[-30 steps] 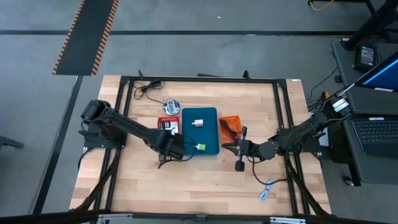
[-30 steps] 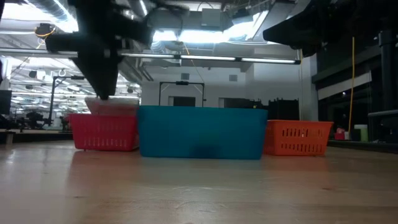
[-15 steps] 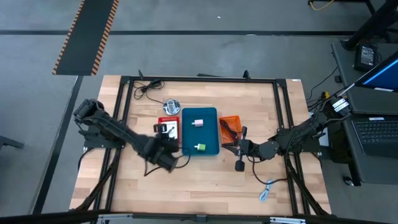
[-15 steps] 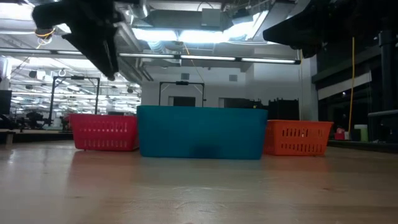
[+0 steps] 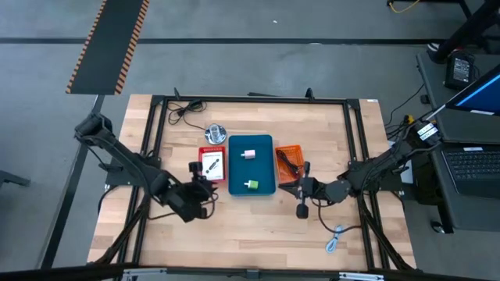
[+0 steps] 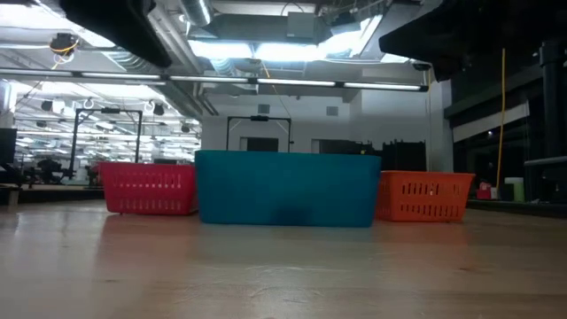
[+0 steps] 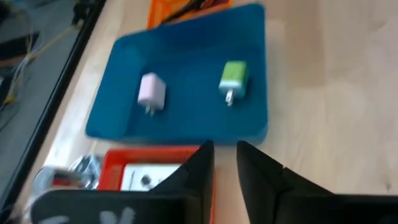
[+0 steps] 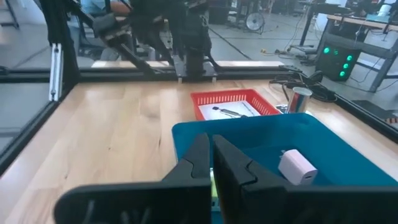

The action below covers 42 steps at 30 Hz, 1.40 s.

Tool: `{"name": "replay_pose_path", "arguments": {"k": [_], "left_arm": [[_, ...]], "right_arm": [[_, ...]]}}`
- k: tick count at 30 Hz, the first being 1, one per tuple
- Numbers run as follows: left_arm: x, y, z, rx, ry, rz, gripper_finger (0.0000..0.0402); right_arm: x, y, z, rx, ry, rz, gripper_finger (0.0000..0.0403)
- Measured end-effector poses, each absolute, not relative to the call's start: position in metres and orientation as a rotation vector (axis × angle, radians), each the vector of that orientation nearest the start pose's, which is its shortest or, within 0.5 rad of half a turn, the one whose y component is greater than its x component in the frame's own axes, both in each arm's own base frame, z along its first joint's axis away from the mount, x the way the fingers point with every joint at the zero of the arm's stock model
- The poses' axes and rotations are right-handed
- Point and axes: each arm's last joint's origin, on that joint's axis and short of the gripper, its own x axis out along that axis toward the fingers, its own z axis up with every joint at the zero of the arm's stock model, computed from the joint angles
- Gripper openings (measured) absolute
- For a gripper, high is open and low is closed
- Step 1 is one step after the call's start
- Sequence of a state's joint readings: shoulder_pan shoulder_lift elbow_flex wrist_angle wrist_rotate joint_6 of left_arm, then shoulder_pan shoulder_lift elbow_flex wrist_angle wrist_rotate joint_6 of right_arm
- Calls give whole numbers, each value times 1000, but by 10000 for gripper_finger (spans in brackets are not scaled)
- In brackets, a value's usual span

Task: Pick and place items into bin
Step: Put the light blue USB cable into the orange bin

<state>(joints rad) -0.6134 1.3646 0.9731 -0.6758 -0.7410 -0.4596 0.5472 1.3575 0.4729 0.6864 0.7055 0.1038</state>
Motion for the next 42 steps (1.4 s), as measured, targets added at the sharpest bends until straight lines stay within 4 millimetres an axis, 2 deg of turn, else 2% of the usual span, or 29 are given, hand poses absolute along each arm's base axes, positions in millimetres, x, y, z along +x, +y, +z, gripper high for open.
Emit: {"name": "replay_pose_path", "arguments": {"k": [4,8,13,19,24,30,37,42], "left_arm": [[214,-125,238,212,674,233,39],[207,-116,233,210,600,158,15],[202,-103,242,232,516,88,3],[194,-93,245,208,439,41,2],[185,-81,237,170,415,43,2],[179,-70,230,143,397,77,3],[179,-69,229,171,391,75,3],[179,-69,228,173,396,70,2]], "right_arm": [[234,121,200,-46,230,-171,0],[238,123,212,-48,420,-211,0],[232,122,235,-8,697,-231,0],[220,122,256,200,978,-209,0],[207,119,260,360,1150,-297,0],[190,132,258,541,1225,-416,0],[165,167,253,732,1184,-540,0],[154,194,234,877,1188,-713,0]]}}
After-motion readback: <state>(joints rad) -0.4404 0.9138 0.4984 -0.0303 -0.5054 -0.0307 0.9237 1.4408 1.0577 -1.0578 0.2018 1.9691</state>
